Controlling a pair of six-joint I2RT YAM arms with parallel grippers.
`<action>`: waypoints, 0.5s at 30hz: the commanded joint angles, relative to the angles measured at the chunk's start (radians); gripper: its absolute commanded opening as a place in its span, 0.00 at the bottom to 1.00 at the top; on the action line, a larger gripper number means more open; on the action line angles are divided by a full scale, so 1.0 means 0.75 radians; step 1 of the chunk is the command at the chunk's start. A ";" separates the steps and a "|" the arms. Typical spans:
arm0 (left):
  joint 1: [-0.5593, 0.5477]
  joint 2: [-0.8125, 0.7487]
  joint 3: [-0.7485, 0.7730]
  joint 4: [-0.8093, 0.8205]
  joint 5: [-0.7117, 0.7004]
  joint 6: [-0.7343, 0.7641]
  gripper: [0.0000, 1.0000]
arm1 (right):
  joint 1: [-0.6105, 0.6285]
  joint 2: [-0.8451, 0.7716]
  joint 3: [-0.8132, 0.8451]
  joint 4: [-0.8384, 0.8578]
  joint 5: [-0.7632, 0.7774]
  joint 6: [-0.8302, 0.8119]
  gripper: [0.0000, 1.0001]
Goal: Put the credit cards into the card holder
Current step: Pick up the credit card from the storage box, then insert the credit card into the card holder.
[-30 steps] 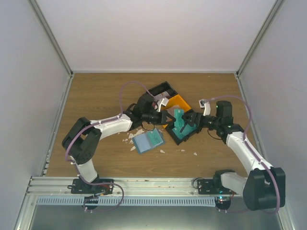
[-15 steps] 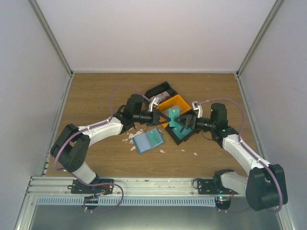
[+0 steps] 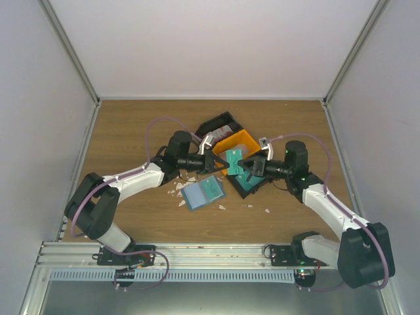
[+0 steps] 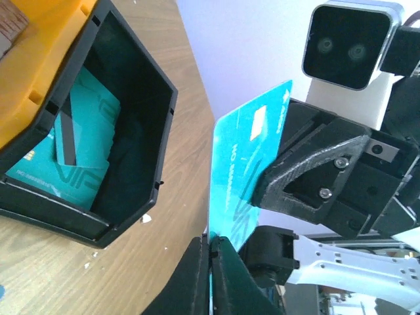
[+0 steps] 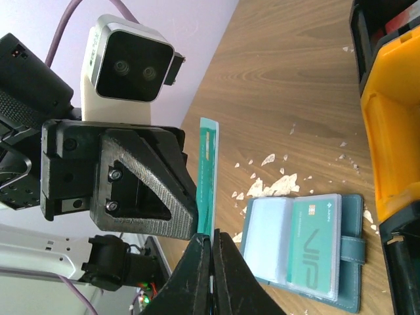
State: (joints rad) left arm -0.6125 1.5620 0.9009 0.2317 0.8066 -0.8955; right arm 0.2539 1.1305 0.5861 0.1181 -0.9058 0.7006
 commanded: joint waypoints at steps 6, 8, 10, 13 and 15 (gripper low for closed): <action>0.018 -0.133 -0.096 -0.295 -0.401 0.200 0.48 | 0.077 0.111 0.060 -0.162 0.183 -0.118 0.01; 0.040 -0.167 -0.184 -0.360 -0.472 0.207 0.54 | 0.120 0.185 0.083 -0.202 0.223 -0.159 0.01; 0.071 -0.206 -0.280 -0.374 -0.513 0.202 0.56 | 0.163 0.270 0.100 -0.202 0.220 -0.181 0.00; 0.110 -0.267 -0.387 -0.419 -0.604 0.197 0.55 | 0.239 0.408 0.155 -0.193 0.203 -0.218 0.01; 0.127 -0.302 -0.437 -0.453 -0.639 0.193 0.53 | 0.286 0.506 0.197 -0.172 0.169 -0.230 0.01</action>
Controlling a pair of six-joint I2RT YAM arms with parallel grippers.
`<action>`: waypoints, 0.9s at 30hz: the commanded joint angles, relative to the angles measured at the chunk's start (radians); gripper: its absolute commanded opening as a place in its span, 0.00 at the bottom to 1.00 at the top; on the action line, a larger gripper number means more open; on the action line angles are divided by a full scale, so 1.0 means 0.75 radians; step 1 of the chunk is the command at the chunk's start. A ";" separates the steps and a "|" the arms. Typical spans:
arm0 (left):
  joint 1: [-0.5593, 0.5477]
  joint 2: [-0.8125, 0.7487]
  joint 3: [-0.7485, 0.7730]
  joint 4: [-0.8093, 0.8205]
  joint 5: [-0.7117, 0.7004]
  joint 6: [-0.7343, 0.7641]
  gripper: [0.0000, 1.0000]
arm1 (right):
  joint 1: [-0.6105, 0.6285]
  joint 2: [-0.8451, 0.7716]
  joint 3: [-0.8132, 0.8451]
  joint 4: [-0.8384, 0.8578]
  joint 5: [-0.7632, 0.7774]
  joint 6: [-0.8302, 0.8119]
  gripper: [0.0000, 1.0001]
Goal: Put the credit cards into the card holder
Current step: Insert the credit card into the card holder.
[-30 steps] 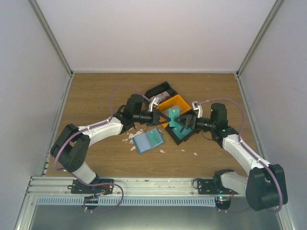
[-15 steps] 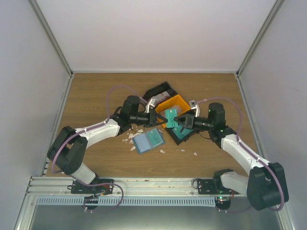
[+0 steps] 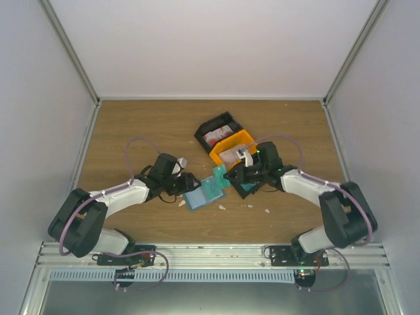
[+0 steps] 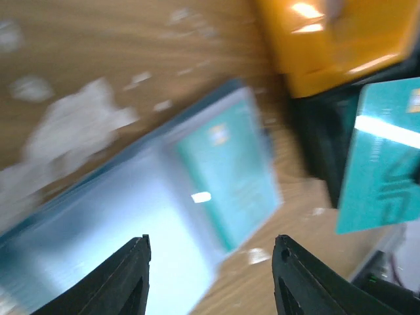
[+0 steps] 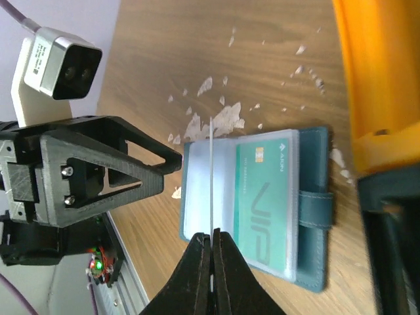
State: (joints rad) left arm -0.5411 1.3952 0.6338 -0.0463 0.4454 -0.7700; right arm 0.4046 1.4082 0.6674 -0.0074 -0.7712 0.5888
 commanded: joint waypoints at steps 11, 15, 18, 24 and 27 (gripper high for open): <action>0.049 -0.199 -0.238 -0.169 -0.186 -0.011 0.41 | 0.169 0.409 0.199 0.006 -0.127 -0.098 0.01; 0.048 -0.147 -0.248 -0.142 -0.129 0.000 0.32 | 0.203 0.464 0.206 0.043 -0.143 -0.106 0.01; 0.049 -0.114 -0.251 -0.121 -0.103 0.005 0.25 | 0.233 0.503 0.222 0.053 -0.133 -0.098 0.01; 0.051 -0.092 -0.254 -0.122 -0.109 0.011 0.21 | 0.248 0.535 0.214 0.087 -0.097 -0.068 0.01; 0.050 -0.069 -0.252 -0.129 -0.112 0.023 0.19 | 0.249 0.533 0.211 0.094 -0.086 -0.053 0.00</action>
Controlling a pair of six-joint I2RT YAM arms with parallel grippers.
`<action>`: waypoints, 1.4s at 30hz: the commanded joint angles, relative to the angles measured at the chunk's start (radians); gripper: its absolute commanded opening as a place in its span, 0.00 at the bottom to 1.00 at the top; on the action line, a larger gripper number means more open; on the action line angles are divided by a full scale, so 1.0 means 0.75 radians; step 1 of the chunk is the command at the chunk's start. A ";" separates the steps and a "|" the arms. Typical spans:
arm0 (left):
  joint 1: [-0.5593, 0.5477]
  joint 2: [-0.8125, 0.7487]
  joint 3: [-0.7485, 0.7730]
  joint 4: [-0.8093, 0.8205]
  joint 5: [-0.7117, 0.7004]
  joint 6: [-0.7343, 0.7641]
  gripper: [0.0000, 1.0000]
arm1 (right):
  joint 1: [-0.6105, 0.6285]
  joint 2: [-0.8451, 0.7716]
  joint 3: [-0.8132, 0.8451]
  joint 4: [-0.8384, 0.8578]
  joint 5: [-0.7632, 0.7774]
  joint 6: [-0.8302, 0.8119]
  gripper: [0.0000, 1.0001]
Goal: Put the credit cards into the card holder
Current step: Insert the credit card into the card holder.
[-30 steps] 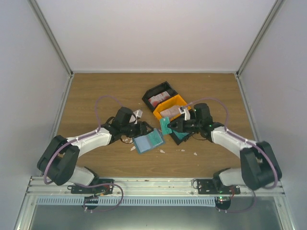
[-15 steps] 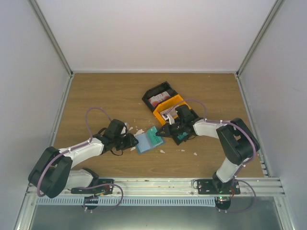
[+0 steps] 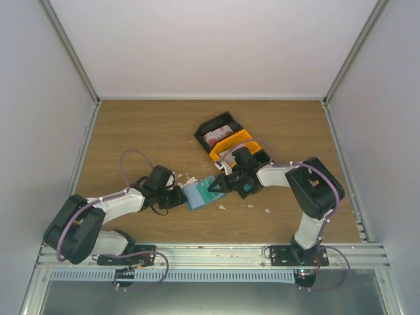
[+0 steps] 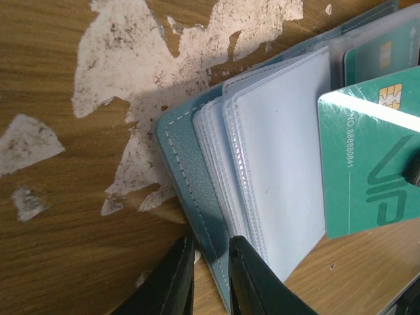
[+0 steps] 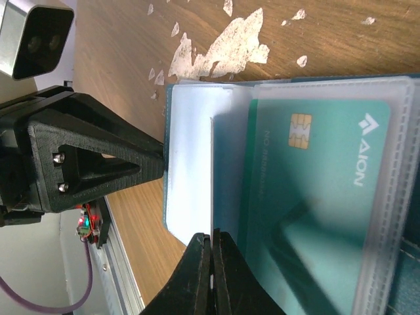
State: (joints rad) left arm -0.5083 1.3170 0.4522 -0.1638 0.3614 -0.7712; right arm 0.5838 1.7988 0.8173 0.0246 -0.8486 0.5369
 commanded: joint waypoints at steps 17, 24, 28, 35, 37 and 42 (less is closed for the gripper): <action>0.014 0.066 -0.016 0.019 -0.023 0.052 0.13 | -0.023 -0.044 0.026 0.025 0.092 0.022 0.01; 0.019 0.072 -0.020 0.020 -0.023 0.050 0.12 | -0.025 -0.016 0.040 -0.015 0.150 0.009 0.00; 0.020 0.072 -0.020 0.022 -0.021 0.047 0.12 | -0.025 -0.013 0.041 -0.027 0.181 0.013 0.01; 0.021 0.085 -0.018 0.038 -0.003 0.045 0.12 | -0.014 0.029 -0.007 0.076 0.037 0.091 0.01; 0.021 0.091 -0.018 0.041 0.003 0.043 0.12 | -0.008 0.034 -0.016 0.098 0.013 0.118 0.01; 0.020 0.101 -0.020 0.050 0.010 0.044 0.12 | -0.003 0.036 -0.028 0.089 0.004 0.149 0.00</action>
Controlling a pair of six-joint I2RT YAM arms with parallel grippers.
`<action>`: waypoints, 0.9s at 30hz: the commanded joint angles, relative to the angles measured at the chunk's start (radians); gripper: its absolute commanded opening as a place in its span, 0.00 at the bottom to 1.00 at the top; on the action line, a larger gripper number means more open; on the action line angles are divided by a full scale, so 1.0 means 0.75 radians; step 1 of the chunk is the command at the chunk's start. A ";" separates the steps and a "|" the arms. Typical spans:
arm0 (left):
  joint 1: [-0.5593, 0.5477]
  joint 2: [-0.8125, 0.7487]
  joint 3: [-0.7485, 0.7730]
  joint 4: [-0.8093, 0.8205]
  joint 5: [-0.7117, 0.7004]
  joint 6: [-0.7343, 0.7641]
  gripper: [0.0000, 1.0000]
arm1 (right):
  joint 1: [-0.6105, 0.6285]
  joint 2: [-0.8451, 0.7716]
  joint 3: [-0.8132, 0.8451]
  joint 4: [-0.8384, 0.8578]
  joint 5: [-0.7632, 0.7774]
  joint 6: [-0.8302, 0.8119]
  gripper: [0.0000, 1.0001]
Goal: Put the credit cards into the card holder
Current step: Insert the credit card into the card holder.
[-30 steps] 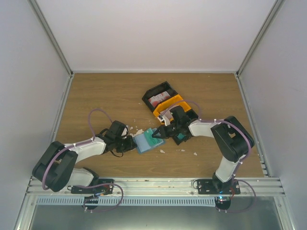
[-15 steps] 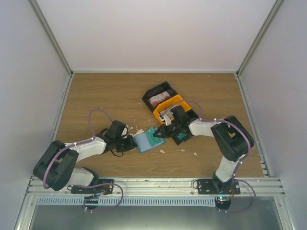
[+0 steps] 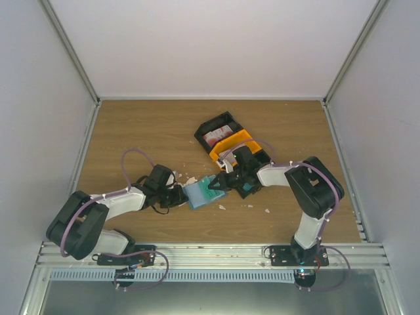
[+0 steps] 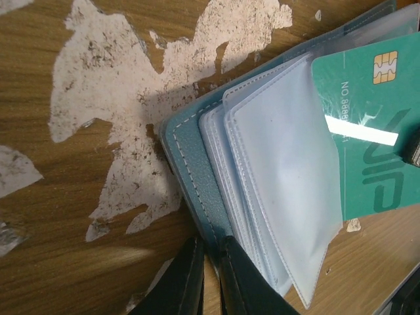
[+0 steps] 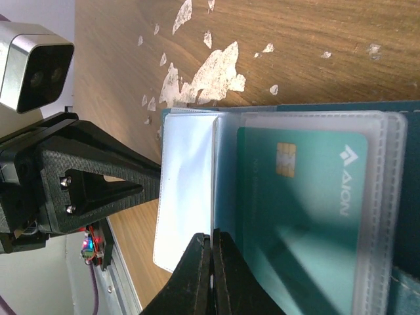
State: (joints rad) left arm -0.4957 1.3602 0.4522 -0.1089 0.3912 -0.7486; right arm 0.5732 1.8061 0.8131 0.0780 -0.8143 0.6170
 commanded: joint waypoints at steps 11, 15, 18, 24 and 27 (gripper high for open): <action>0.003 0.042 -0.022 -0.031 -0.044 0.011 0.12 | 0.025 0.004 -0.072 -0.058 0.086 0.108 0.00; 0.004 0.037 -0.024 -0.037 -0.057 0.009 0.12 | 0.026 -0.020 -0.095 -0.077 0.154 0.152 0.00; 0.004 0.035 -0.023 -0.036 -0.059 0.007 0.12 | 0.026 -0.023 -0.111 -0.058 0.173 0.195 0.01; 0.004 0.040 -0.023 -0.030 -0.048 0.011 0.12 | 0.054 0.029 -0.063 -0.044 0.141 0.182 0.01; 0.004 0.041 -0.022 -0.027 -0.044 0.015 0.12 | 0.084 0.072 -0.024 -0.049 0.107 0.162 0.01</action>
State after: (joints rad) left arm -0.4946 1.3647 0.4522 -0.1017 0.3985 -0.7490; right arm 0.5941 1.7958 0.7700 0.0937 -0.7570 0.7418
